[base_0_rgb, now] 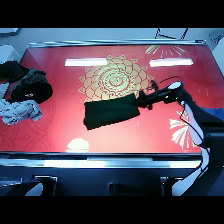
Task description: Fold the clothes and pants, and hang the long-sleeved shirts on hangers.
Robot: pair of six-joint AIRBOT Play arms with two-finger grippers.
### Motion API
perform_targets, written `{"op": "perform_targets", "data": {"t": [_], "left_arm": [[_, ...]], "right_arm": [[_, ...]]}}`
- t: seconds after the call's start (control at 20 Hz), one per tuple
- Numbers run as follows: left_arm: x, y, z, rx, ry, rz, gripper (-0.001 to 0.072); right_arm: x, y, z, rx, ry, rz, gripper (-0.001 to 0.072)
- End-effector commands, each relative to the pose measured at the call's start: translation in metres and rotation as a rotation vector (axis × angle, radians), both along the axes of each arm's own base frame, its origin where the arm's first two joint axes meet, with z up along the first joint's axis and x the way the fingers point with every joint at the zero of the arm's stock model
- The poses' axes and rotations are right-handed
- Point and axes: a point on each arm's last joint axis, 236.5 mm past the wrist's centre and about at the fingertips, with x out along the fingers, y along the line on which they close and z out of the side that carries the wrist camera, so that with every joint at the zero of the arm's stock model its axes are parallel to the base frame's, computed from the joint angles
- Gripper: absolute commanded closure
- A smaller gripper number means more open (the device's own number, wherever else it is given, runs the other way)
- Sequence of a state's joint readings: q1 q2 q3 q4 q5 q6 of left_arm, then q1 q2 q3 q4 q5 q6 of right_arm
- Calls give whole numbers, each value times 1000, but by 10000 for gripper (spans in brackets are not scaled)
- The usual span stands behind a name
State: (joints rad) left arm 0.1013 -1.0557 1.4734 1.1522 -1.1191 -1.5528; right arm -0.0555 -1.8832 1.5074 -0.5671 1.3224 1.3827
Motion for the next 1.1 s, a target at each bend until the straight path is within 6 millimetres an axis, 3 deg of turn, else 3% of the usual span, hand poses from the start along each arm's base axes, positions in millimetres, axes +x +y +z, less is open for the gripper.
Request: {"op": "perform_targets", "data": {"t": [0.0,0.15,0.35,0.45,0.65,0.8,0.95,1.05], "left_arm": [[0,0,0,-2,0,3,684],[0,0,0,1,-2,1,684],[2,1,2,0,-12,5,684],[2,1,2,0,-12,5,684],[2,1,2,0,-11,5,684],[2,1,2,0,-11,5,684],[2,1,2,0,-12,5,684],[2,1,2,0,-12,5,684]], "right_arm": [[37,-71,79,9,-167,-140,668],[37,-170,129,-80,-223,-333,668],[6,-293,185,-181,-290,-626,668],[-17,-340,205,-207,-308,-748,668],[-63,-422,220,-251,-290,-989,668],[-90,-471,229,-238,-272,-1179,669],[-116,-479,228,-247,-231,-1196,669],[-140,-478,214,-296,-137,-1187,669]]}}
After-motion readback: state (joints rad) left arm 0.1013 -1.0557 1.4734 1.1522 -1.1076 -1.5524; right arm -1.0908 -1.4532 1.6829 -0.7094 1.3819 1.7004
